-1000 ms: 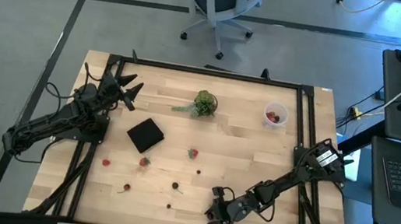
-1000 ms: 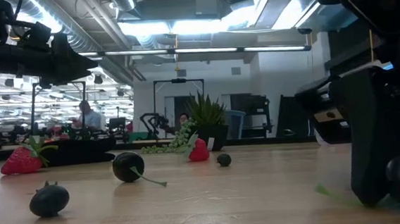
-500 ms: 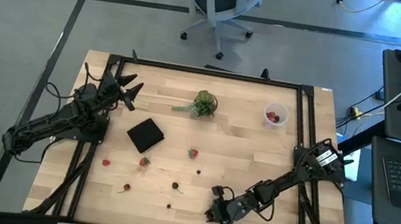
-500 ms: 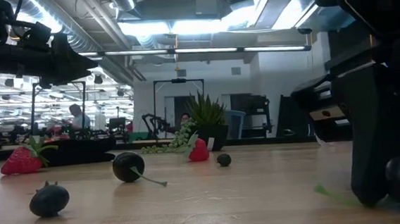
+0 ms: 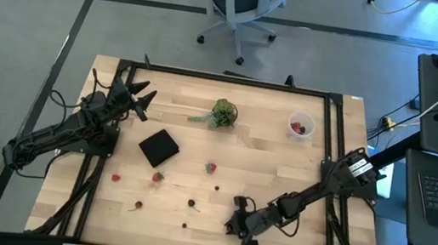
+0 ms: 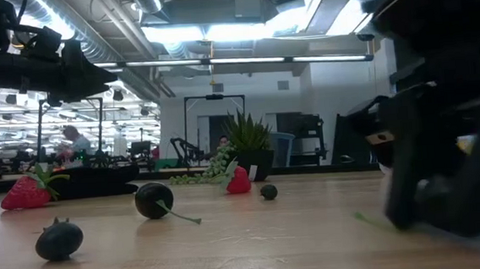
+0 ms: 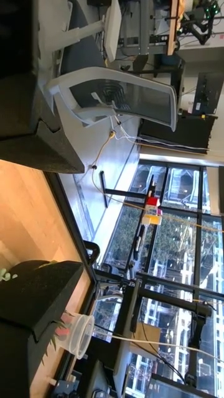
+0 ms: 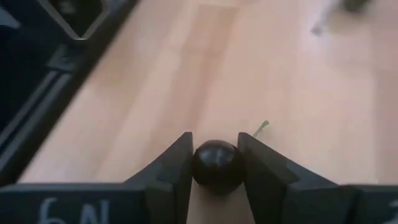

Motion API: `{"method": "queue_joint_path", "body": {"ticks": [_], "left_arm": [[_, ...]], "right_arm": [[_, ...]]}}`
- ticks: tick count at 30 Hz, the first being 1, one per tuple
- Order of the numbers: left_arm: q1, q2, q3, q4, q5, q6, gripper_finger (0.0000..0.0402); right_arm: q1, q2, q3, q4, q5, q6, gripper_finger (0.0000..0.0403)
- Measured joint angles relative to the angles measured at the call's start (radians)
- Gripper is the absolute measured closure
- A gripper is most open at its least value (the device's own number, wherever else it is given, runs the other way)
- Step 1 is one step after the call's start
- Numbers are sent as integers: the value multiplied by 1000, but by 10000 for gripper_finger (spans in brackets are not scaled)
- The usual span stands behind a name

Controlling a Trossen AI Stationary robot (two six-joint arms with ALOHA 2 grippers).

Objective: Pick and placing Produce into tupperware
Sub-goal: Put the bottom black cherry into the bin

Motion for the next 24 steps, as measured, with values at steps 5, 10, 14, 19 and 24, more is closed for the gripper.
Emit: {"method": "queue_joint_path", "body": {"ticks": [5, 10, 14, 19, 24], "left_arm": [[0, 0, 0, -1, 0, 0, 166], [0, 0, 0, 0, 0, 2, 166], [0, 0, 0, 0, 0, 3, 166], [0, 0, 0, -1, 0, 3, 166], [0, 0, 0, -1, 0, 4, 166]], "right_arm": [[-53, -85, -2, -125, 0, 17, 288], [-149, -217, 0, -313, 40, 18, 279], [-249, -358, 0, -532, 128, 73, 287], [-391, -550, 0, -800, 253, 161, 286], [-559, -724, 1, -1002, 358, 251, 278]]}}
